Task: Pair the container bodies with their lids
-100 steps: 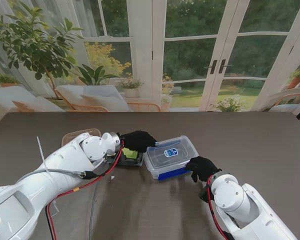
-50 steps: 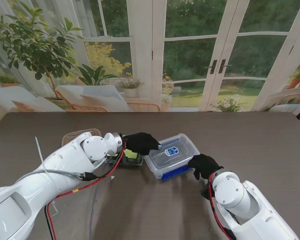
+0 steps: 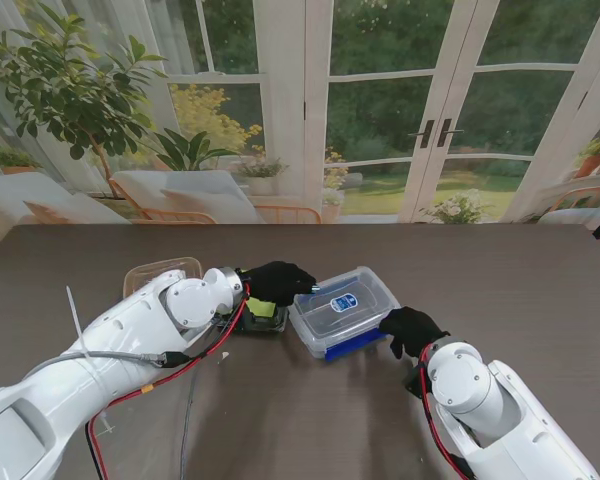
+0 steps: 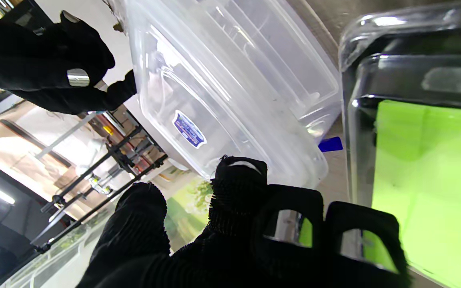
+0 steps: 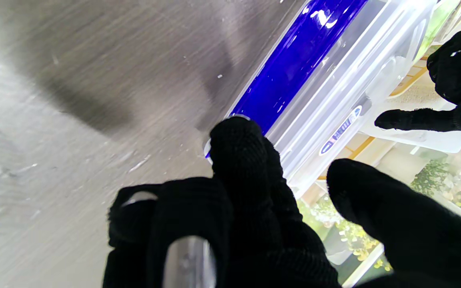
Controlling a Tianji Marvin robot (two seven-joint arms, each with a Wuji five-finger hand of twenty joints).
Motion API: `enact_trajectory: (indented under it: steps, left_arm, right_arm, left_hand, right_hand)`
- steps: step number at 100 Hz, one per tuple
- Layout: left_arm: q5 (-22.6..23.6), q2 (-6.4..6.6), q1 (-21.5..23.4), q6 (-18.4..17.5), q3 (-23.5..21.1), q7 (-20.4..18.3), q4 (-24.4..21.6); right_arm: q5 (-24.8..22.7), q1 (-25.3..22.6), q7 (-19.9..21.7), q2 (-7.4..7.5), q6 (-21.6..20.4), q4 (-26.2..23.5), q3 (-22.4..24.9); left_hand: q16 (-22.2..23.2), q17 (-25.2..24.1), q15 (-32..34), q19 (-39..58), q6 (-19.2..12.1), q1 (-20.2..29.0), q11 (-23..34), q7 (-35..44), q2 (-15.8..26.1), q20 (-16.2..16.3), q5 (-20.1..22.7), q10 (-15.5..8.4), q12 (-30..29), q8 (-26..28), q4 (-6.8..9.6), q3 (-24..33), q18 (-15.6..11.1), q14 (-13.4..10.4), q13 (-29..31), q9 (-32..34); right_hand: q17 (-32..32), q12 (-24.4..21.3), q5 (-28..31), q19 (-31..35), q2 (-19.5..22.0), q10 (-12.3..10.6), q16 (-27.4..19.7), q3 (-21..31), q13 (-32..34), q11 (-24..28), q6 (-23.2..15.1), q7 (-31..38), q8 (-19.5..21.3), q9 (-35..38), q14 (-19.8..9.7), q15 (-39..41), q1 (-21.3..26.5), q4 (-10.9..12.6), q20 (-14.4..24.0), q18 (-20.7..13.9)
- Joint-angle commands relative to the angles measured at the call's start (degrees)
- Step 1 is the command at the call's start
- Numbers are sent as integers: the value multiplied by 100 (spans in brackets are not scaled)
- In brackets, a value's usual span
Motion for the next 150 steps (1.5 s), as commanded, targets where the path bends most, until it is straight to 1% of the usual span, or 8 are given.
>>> enact_trajectory:
  steps: [1,8,26,41,64,97,137,150]
  left_arm:
    - [27,-67,-39,56,-4,-72,95]
    - [47,-111,-108,85,58,-68,218]
    - [-171,-224,-341,-30,318,-414,590]
    - [-279,-218,-391,-96,399,-621,620]
    - [-361,-141,-351,-155,375,-737,433]
    - [-509,-88,-360,-253,456,-958,296]
    - [-528,151,-164,-222,423,-1172,-236]
    - [-499,249,-71,-207,396,-1240,-442]
  right_arm:
    - [0,-40,94,-14,11,-39,-5]
    - [-3,-44,99,-12,9,-39,-1]
    - [-11,-50,112,-7,5,-34,4]
    - [-9,-66,147,1,14,-49,16]
    - [9,-18,113,-13,50,-25,-15]
    - [17,86,71,-31,119,66,-56]
    - [38,150,39,-44,120,149,-50]
    - [47,156,63,-38,92,172,-39]
  left_hand:
    - [-25,196,84,1237,1,-62,-103,-76,206,-95,-256,138,81,-63,9,-32,-340,-342,178,64]
    - [-26,196,77,1240,24,-85,-123,-65,212,-105,-251,130,125,-66,11,-28,-364,-359,178,66]
    - [-22,196,79,1244,35,-91,-87,31,242,-115,-11,105,176,-41,12,-25,-367,-369,178,94]
    - [-13,195,92,1247,-19,-81,-17,100,257,-123,201,97,184,-19,10,-26,-367,-360,178,104]
    - [-10,193,106,1244,-34,-67,45,135,263,-131,342,109,154,-4,8,-32,-355,-328,178,107]
    - [-12,191,108,1234,-82,-60,85,170,293,-134,465,105,112,15,10,-38,-322,-326,178,102]
    - [-16,189,98,1219,-88,-61,93,185,329,-136,527,103,83,28,15,-47,-300,-315,177,97]
    - [-15,189,98,1218,-102,-234,100,192,391,-134,549,102,80,33,29,-112,-297,-314,177,100]
  right_hand:
    - [3236,-2,-203,1088,21,472,26,-121,43,-23,-105,-194,-101,458,-191,217,-89,-128,-80,2]
    - [3236,-2,-204,1088,21,469,27,-120,43,-22,-106,-195,-101,457,-196,218,-88,-127,-80,2]
    - [3236,-2,-193,1088,18,469,28,-123,43,-18,-104,-191,-100,456,-191,220,-95,-127,-80,2]
    - [3236,-3,-205,1088,26,468,28,-133,42,-16,-105,-197,-102,455,-175,219,-98,-128,-80,2]
    - [3236,-6,-227,1088,25,472,27,-135,42,-15,-117,-207,-105,448,-185,218,-92,-127,-81,2]
    - [3236,-12,-265,1088,22,480,24,-134,43,-13,-116,-201,-101,426,-187,212,-88,-126,-81,2]
    - [3235,-24,-261,1084,25,472,21,-135,43,7,-122,-197,-99,420,-189,208,-90,-128,-83,3]
    - [3235,-29,-251,1081,25,476,21,-137,42,9,-122,-197,-100,419,-176,207,-88,-129,-84,4]
